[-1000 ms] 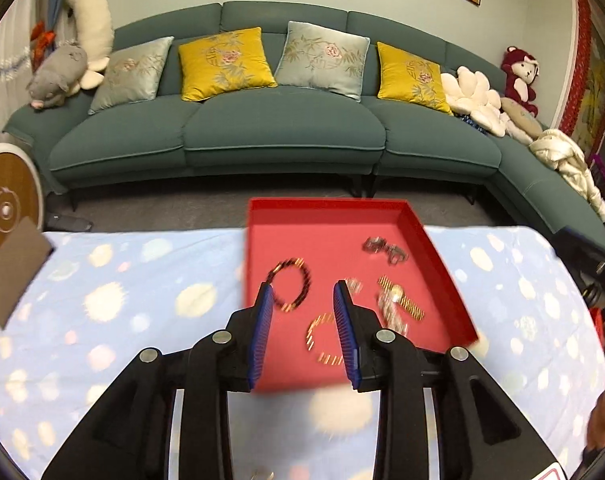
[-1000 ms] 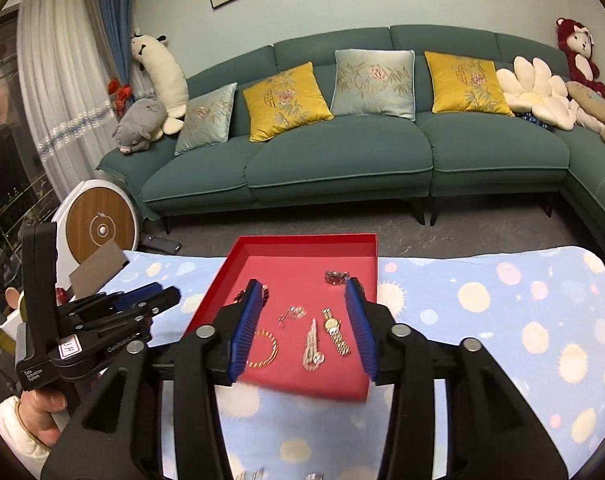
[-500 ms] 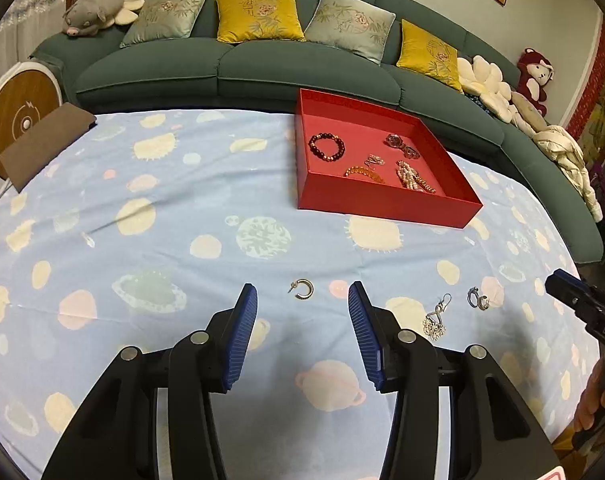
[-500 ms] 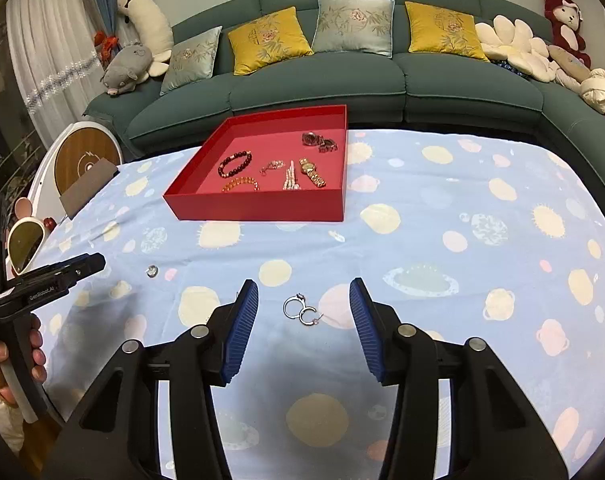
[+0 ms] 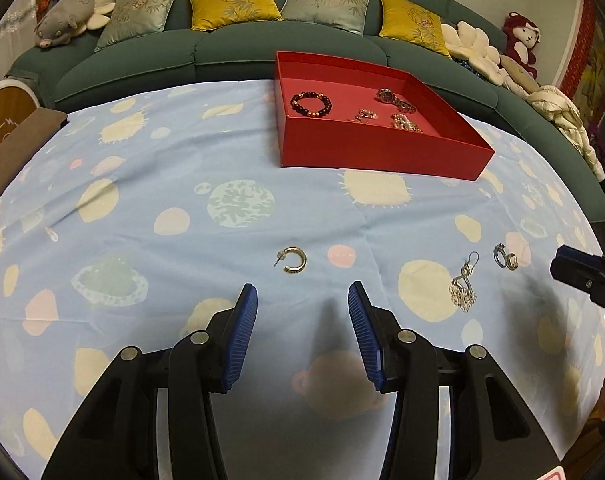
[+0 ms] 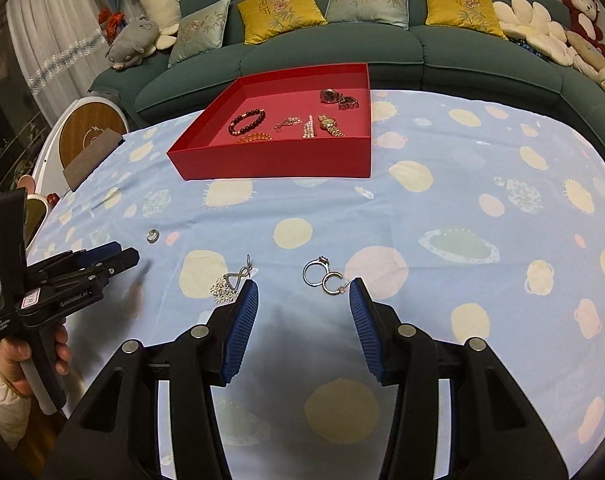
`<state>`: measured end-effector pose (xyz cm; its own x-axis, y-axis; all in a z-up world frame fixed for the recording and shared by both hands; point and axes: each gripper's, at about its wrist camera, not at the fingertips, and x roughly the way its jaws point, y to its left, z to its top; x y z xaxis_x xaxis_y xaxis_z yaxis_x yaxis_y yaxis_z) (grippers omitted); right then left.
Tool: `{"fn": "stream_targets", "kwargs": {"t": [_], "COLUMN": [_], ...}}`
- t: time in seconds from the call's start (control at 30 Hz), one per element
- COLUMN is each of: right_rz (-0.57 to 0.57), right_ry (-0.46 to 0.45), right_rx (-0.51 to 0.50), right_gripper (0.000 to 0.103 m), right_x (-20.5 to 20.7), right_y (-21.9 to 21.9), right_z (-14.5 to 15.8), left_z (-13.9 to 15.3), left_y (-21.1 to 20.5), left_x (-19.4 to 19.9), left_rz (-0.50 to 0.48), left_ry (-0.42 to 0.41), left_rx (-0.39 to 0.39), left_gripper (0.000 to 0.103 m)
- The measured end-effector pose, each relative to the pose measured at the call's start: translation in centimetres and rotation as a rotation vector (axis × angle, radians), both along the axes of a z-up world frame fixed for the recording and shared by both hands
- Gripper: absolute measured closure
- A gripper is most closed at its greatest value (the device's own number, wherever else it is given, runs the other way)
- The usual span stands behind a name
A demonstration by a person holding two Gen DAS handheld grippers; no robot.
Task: Organize jewelry
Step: 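Lower the left gripper onto the gold hoop earring and close on it, then lower the right gripper onto the silver hoop earrings and close on them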
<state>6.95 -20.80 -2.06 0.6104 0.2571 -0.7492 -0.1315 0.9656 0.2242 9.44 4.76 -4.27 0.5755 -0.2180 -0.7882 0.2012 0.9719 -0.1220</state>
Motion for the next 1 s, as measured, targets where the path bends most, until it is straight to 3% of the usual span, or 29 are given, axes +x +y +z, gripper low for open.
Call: {"fn": "stream_targets", "kwargs": {"t": [0.27,0.43,0.8,1.0], "right_rz": [-0.016,-0.015,-0.005,-0.006], "right_ry": [0.014,0.030,0.042,0.058], "right_rx": [-0.023,-0.040,-0.075,-0.089], "right_gripper": [0.057,0.057,0.057,0.063], "right_x": [0.3,0.5,1.8,2.6], "right_y": [-0.5,-0.7,0.0,0.3], "right_z": [-0.6,-1.4,-2.9,-4.0], "left_z": [-1.6,-1.7,0.2,0.9], "left_y": [-1.5,-2.6,-2.6,-2.3], "left_x": [2.1,2.1,1.5,1.2], "left_rz": [0.001,-0.022,-0.028,-0.026], "left_ry": [-0.012,-0.041,-0.066,-0.077], "left_rx": [0.067,0.104,0.053,0.044], "left_gripper": [0.058,0.087,0.087,0.087]}}
